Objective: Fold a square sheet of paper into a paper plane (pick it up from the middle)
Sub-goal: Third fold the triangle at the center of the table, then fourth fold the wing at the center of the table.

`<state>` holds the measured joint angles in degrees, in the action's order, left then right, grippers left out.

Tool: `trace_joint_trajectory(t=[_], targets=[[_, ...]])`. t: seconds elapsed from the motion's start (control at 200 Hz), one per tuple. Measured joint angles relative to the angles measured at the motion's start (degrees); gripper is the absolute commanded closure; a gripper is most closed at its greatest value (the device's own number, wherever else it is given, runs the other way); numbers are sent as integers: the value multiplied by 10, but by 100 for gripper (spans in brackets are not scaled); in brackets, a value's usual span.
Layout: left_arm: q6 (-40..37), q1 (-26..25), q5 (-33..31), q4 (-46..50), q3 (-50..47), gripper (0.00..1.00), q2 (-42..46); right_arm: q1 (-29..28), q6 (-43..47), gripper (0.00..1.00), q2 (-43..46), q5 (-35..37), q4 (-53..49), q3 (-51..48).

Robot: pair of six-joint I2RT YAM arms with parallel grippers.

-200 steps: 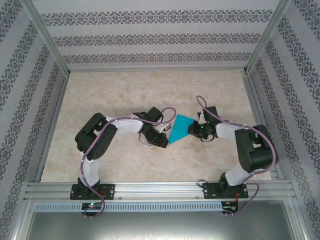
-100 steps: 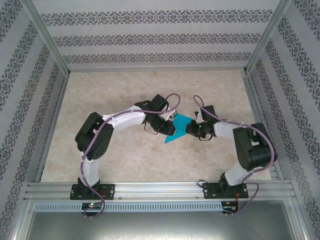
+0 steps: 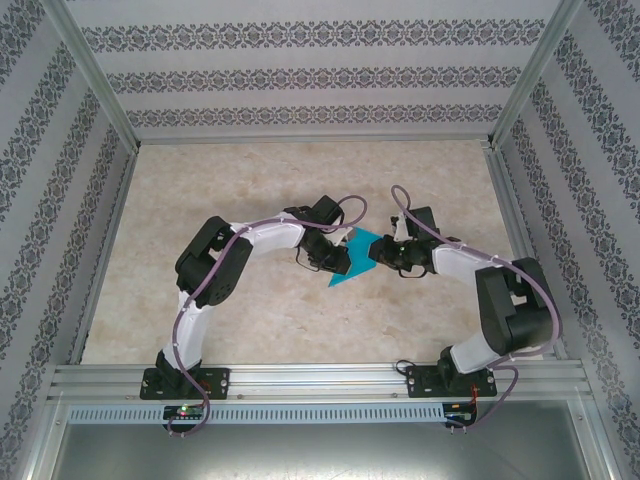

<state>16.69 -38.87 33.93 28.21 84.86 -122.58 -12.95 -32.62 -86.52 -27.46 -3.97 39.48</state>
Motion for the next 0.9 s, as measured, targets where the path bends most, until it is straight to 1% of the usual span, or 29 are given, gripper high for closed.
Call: trace_joint_trajectory(t=[0.145,0.315,0.904], targets=[[0,2,1,0,0,82,0,3,-4,68,38,0,-6,-12],[0,4,2,-1,0,82,0,12,-16,65,42,3,-11,-37],[0,7,17,-13,-10,82,0,7,-60,66,-29,-24,46,-44]])
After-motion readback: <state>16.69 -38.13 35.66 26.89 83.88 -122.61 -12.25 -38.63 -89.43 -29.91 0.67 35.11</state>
